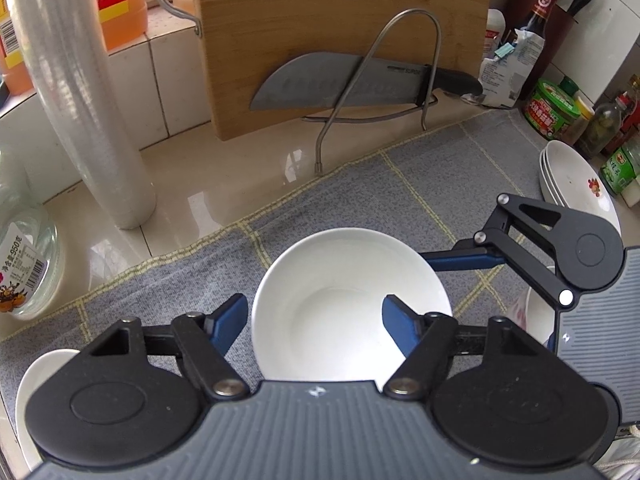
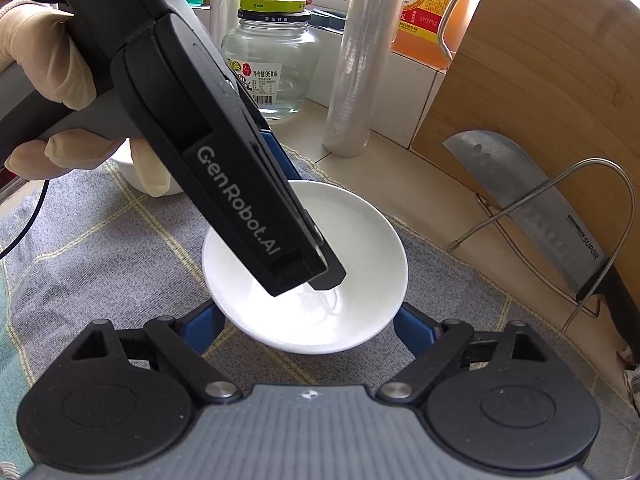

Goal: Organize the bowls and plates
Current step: 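Carry the held bowl with the left tool toward the placed bowl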

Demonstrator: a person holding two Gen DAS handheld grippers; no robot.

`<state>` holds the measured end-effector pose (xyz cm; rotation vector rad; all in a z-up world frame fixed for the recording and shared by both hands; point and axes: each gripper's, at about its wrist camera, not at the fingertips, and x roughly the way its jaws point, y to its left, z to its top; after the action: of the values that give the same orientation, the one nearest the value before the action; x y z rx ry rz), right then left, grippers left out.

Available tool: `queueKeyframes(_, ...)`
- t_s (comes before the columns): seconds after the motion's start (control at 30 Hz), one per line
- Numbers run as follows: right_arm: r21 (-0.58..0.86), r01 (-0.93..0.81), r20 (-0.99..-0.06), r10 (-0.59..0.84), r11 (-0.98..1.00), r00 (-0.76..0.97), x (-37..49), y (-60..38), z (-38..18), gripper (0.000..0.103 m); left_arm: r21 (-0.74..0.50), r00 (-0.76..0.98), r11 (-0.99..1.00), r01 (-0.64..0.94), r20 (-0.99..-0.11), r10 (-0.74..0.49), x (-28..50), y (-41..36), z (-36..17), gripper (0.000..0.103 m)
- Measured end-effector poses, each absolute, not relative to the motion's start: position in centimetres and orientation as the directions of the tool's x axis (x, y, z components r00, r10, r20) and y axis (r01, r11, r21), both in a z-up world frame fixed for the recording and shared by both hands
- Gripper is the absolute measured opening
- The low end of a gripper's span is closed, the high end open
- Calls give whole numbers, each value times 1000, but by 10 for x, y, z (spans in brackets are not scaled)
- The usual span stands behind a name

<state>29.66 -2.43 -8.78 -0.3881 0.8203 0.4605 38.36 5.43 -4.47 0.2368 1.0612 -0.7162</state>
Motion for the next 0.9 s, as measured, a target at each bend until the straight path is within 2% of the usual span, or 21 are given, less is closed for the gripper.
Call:
queueKeyframes(0.17, -142, -526, -772, 239, 838, 589, 297, -24, -88, 93, -165, 275, 745, 647, -860, -430, 384, 53, -44, 67)
queueKeyframes(0.9, -155, -511, -774, 218, 845, 595, 292, -25, -84, 91, -154, 268, 730, 666, -864, -426, 380, 48, -41, 66)
